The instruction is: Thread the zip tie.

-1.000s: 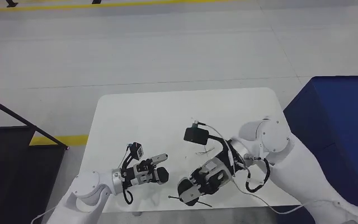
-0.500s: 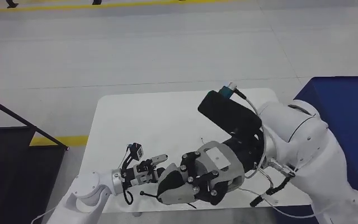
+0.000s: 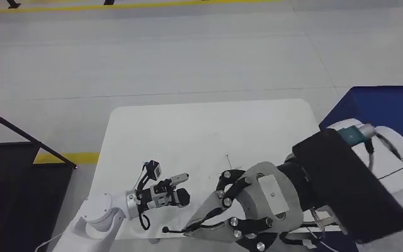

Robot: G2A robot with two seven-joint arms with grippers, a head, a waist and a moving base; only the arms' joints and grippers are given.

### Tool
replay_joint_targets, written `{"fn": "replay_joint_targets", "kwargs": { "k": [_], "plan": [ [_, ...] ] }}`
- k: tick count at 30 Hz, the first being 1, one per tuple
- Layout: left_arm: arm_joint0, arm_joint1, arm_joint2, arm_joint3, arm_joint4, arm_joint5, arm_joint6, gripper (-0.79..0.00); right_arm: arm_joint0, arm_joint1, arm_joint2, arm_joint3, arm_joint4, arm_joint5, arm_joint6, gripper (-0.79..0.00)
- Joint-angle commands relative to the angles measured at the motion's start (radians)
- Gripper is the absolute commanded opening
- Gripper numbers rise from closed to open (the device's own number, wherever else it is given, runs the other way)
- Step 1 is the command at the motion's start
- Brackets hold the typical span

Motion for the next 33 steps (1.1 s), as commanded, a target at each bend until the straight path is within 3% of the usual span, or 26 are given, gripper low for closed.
{"fn": "replay_joint_targets", "kwargs": {
  "k": [1,5,7,11,16,22,33],
  "plan": [
    [0.0,0.0,0.0,0.0,0.0,0.0,0.0,0.0,-0.023,0.002,0.019,-0.015,-0.055,-0.016,-0.012,-0.785],
    [0.0,0.0,0.0,0.0,0.0,0.0,0.0,0.0,-0.058,0.004,0.014,-0.013,-0.075,-0.029,-0.014,-0.785],
    [0.0,0.0,0.0,0.0,0.0,0.0,0.0,0.0,-0.061,0.003,-0.009,0.004,-0.012,-0.011,-0.007,-0.785],
    [0.0,0.0,0.0,0.0,0.0,0.0,0.0,0.0,-0.027,-0.001,-0.079,0.056,0.339,0.094,0.063,-0.785],
    [0.0,0.0,0.0,0.0,0.0,0.0,0.0,0.0,0.019,-0.009,-0.115,0.09,0.661,0.184,0.187,-0.785],
    [0.0,0.0,0.0,0.0,0.0,0.0,0.0,0.0,0.019,-0.019,-0.109,0.14,0.807,0.221,0.183,-0.785],
    [0.0,0.0,0.0,0.0,0.0,0.0,0.0,0.0,-0.017,-0.035,-0.154,0.184,0.887,0.351,0.194,-0.785]
  ]
}}
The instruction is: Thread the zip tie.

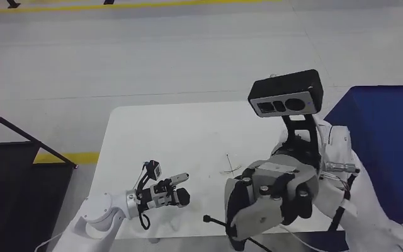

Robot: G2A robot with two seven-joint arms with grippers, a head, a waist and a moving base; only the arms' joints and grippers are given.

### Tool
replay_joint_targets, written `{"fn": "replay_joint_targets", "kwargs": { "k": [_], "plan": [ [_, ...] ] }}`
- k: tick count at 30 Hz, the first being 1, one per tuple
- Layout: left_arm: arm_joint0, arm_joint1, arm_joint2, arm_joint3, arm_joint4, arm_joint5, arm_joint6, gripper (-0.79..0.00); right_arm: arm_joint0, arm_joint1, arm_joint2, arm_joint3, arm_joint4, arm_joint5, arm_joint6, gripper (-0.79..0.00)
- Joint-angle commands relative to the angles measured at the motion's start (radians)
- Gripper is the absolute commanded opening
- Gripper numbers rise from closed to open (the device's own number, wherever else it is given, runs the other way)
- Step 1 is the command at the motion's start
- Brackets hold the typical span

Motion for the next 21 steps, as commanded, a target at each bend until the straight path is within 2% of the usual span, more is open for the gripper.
{"fn": "replay_joint_targets", "kwargs": {
  "k": [1,4,6,11,16,21],
  "plan": [
    [0.0,0.0,0.0,0.0,0.0,0.0,0.0,0.0,-0.004,-0.004,-0.013,-0.001,0.025,0.012,0.015,-0.785],
    [0.0,0.0,0.0,0.0,0.0,0.0,0.0,0.0,-0.007,-0.012,-0.023,0.005,0.049,-0.008,0.03,-0.785],
    [0.0,0.0,0.0,0.0,0.0,0.0,0.0,0.0,0.001,-0.018,-0.012,0.006,0.007,-0.071,0.034,-0.785],
    [0.0,0.0,0.0,0.0,0.0,0.0,0.0,0.0,0.011,-0.021,0.051,-0.007,-0.337,-0.241,-0.036,-0.785],
    [0.0,0.0,0.0,0.0,0.0,0.0,0.0,0.0,-0.021,-0.025,0.068,-0.058,-0.549,-0.281,-0.137,-0.785],
    [0.0,0.0,0.0,0.0,0.0,0.0,0.0,0.0,-0.038,-0.032,0.04,-0.08,-0.56,-0.304,-0.159,-0.785]
  ]
}}
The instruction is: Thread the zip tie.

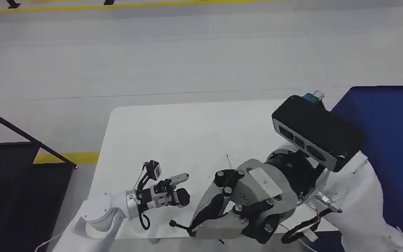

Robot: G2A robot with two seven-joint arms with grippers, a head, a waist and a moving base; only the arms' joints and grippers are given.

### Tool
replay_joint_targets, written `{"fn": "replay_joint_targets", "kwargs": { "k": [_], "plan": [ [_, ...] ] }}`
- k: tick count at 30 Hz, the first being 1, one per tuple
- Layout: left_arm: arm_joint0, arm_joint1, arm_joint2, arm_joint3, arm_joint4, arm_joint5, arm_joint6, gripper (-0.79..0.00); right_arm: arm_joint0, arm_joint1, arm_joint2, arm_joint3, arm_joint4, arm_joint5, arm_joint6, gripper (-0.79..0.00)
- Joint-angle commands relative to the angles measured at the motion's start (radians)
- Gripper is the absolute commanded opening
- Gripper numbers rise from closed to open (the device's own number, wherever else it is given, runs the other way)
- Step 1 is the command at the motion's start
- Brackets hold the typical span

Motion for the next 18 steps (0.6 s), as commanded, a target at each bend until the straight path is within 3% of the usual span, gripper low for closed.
{"fn": "replay_joint_targets", "kwargs": {
  "k": [1,8,18],
  "plan": [
    [0.0,0.0,0.0,0.0,0.0,0.0,0.0,0.0,0.0,-0.003,-0.013,-0.001,0.024,-0.005,0.008,-0.785],
    [0.0,0.0,0.0,0.0,0.0,0.0,0.0,0.0,-0.016,-0.001,0.0,0.086,0.104,0.057,0.051,-0.785],
    [0.0,0.0,0.0,0.0,0.0,0.0,0.0,0.0,-0.177,0.057,0.275,0.306,0.095,0.163,0.341,-0.785]
  ]
}}
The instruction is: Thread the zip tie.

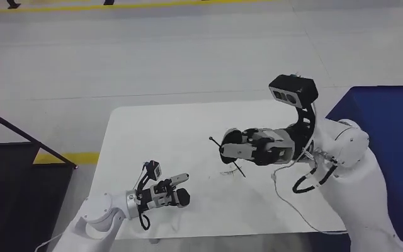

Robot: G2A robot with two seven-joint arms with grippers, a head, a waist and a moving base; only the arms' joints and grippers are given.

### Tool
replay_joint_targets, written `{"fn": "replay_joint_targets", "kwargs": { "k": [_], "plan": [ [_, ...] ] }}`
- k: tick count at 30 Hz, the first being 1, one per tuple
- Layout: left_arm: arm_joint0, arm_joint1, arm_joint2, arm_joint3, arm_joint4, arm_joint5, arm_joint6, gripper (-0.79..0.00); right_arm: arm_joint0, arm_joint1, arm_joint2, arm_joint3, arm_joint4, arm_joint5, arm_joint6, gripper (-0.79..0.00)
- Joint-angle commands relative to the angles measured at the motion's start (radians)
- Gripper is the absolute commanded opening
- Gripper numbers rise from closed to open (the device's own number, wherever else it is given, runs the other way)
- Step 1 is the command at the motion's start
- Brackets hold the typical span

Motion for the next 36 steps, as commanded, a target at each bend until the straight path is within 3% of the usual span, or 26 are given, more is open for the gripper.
{"fn": "replay_joint_targets", "kwargs": {
  "k": [1,10,13,22,24,27,30,33,36],
  "plan": [
    [0.0,0.0,0.0,0.0,0.0,0.0,0.0,0.0,-0.044,0.013,0.069,0.069,0.002,0.015,0.08,-0.785],
    [0.0,0.0,0.0,0.0,0.0,0.0,0.0,0.0,-0.164,0.047,0.303,0.248,0.12,-0.026,0.211,-0.785],
    [0.0,0.0,0.0,0.0,0.0,0.0,0.0,0.0,-0.155,0.046,0.315,0.276,0.23,-0.04,0.232,-0.785],
    [0.0,0.0,0.0,0.0,0.0,0.0,0.0,0.0,-0.155,0.046,0.315,0.276,0.23,-0.04,0.232,-0.785],
    [0.0,0.001,0.009,-0.029,0.078,-0.01,0.042,0.0,-0.155,0.046,0.315,0.276,0.23,-0.04,0.232,-0.785],
    [-0.008,-0.001,0.121,-0.195,0.355,0.065,0.185,0.0,-0.155,0.046,0.315,0.276,0.23,-0.04,0.232,-0.785],
    [-0.097,-0.018,0.258,-0.248,0.581,0.239,0.331,0.0,-0.156,0.051,0.34,0.312,0.229,-0.009,0.223,-0.785],
    [-0.239,-0.056,0.421,-0.217,0.724,0.392,0.454,0.0,-0.118,0.066,0.397,0.419,0.215,0.033,0.295,-0.785],
    [-0.41,-0.112,0.523,-0.125,0.668,0.547,0.493,0.0,-0.061,0.08,0.432,0.513,0.19,0.074,0.346,-0.785]
  ]
}}
